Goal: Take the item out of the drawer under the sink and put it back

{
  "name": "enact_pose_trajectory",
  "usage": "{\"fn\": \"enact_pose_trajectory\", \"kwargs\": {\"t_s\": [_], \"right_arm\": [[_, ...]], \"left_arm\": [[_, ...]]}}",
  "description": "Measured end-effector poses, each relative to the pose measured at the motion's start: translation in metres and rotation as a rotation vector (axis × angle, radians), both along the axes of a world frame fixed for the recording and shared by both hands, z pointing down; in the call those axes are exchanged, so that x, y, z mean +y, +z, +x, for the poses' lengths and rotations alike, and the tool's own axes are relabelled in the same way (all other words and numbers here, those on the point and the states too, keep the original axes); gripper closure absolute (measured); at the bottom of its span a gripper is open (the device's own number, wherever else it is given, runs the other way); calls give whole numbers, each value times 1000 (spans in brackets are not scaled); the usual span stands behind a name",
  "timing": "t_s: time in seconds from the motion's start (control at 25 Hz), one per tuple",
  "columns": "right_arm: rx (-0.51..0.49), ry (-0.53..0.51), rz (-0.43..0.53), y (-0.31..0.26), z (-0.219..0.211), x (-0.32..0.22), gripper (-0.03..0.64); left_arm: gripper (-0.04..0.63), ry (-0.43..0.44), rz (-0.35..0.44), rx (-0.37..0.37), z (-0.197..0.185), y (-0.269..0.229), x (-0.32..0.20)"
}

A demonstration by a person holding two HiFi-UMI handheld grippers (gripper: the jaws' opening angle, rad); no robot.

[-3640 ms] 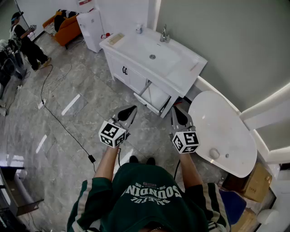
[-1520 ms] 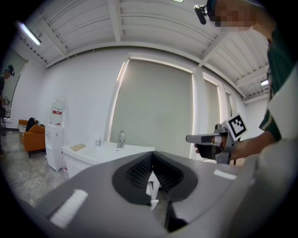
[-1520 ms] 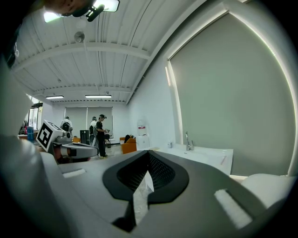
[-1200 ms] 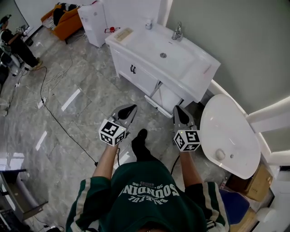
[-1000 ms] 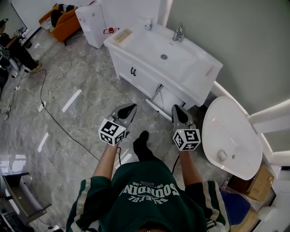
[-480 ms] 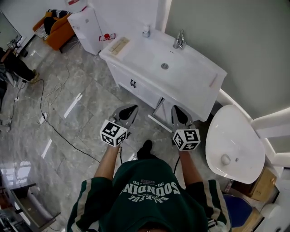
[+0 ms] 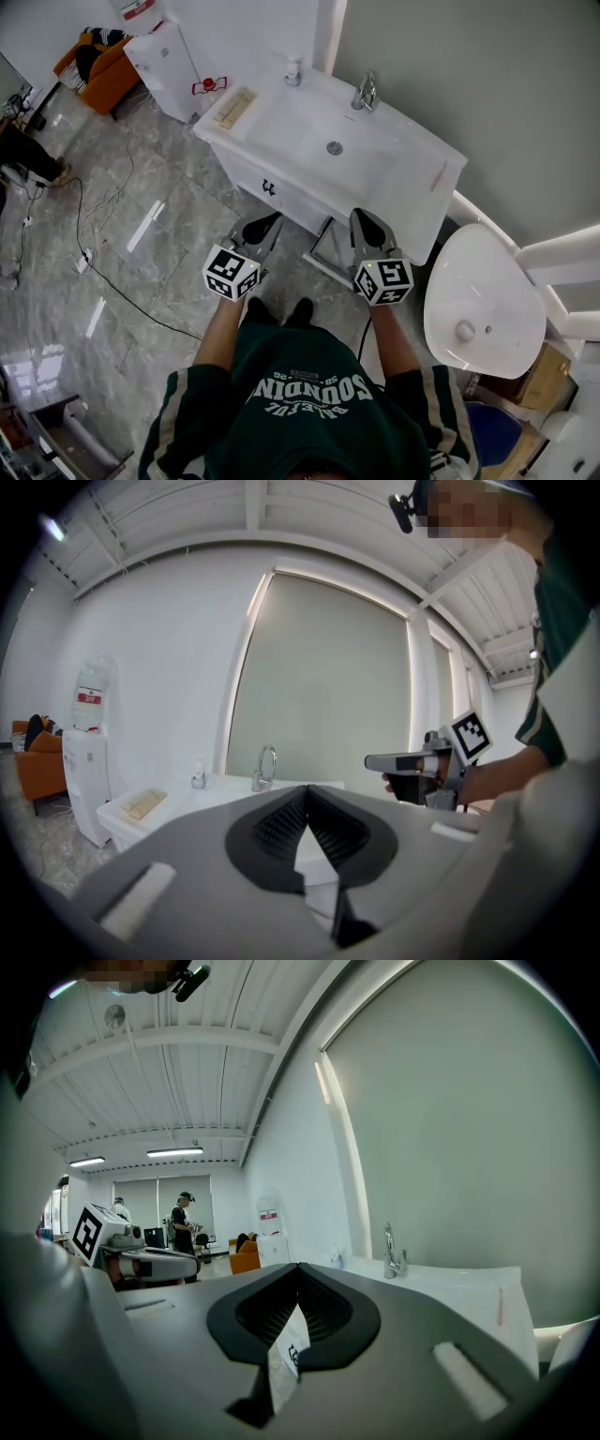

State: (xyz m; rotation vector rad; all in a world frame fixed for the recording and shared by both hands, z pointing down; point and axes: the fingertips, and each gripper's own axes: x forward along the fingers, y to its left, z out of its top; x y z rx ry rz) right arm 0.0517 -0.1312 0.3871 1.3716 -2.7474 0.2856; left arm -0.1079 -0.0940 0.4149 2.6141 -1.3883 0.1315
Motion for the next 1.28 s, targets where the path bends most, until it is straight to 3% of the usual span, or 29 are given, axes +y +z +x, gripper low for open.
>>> {"fn": "enact_pose_trajectory", "kwargs": {"t_s": [0.56,1.28], "right_arm": [[28,125,-28,13,-2,-29,615],[79,139,-92,65,18,-15,615]], "left_arm": [[546,156,-25,6,-1,10,-68],[546,224,-123,-1,28,59,-59]]}}
